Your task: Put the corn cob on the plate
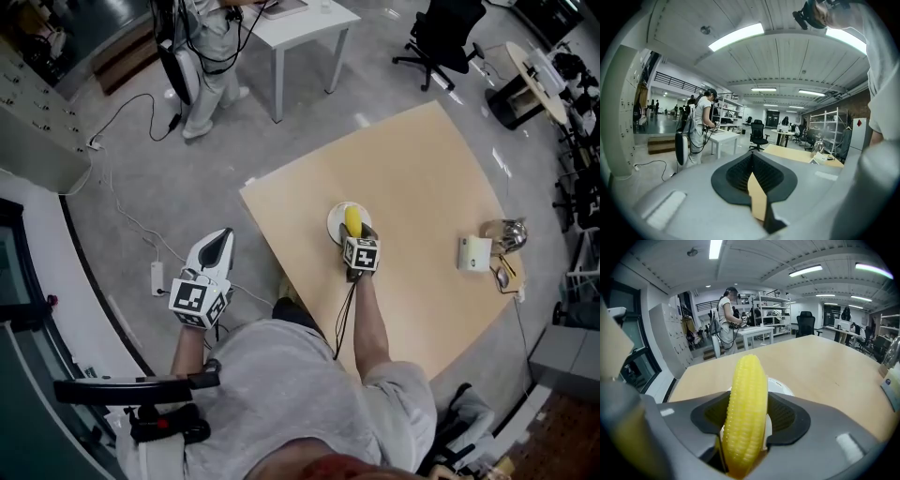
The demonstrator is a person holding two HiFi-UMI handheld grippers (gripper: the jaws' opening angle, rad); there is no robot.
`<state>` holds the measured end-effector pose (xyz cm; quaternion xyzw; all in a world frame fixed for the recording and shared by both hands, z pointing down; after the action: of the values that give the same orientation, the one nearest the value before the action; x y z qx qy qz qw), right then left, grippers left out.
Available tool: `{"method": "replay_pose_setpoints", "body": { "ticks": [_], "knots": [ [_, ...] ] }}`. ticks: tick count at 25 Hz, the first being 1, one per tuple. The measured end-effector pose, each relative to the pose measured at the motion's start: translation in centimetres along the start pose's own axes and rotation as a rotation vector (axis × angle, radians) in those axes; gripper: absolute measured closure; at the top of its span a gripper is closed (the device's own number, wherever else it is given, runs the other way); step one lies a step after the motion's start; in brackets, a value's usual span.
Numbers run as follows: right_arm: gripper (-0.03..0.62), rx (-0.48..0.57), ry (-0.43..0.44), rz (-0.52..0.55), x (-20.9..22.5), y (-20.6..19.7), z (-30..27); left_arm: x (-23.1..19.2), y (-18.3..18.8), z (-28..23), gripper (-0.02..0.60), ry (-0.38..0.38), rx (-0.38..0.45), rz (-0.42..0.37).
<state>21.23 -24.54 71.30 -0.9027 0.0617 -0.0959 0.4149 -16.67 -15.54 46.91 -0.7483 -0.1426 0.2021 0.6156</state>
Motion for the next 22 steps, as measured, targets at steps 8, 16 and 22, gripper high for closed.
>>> {"method": "replay_pose_setpoints", "body": {
  "ticks": [8, 16, 22],
  "knots": [
    [0.347, -0.044, 0.004, 0.029, -0.2, -0.5, -1.4, -0.3, 0.5, 0.0, 0.563, 0.031, -0.002, 0.014],
    [0.345, -0.065, 0.007, 0.047, -0.3, -0.6, -2.1, -0.2, 0.5, -0.2, 0.563, 0.042, 0.000, 0.021],
    [0.347, -0.086, -0.005, 0.072, -0.5, -0.6, -2.6, -0.3, 0.5, -0.2, 0.563, 0.046, 0.000, 0.023]
  ]
}}
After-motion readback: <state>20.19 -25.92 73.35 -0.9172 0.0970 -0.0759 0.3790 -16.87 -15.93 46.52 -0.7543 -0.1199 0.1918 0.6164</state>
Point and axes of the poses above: the fingertips, and each gripper's own axes: z backward along the fingers, x to its right, y out of its top, the point moved 8 cm from there along z, backward along the fingers, and after that the axes turned 4 degrees about x, right-handed, at the moved point
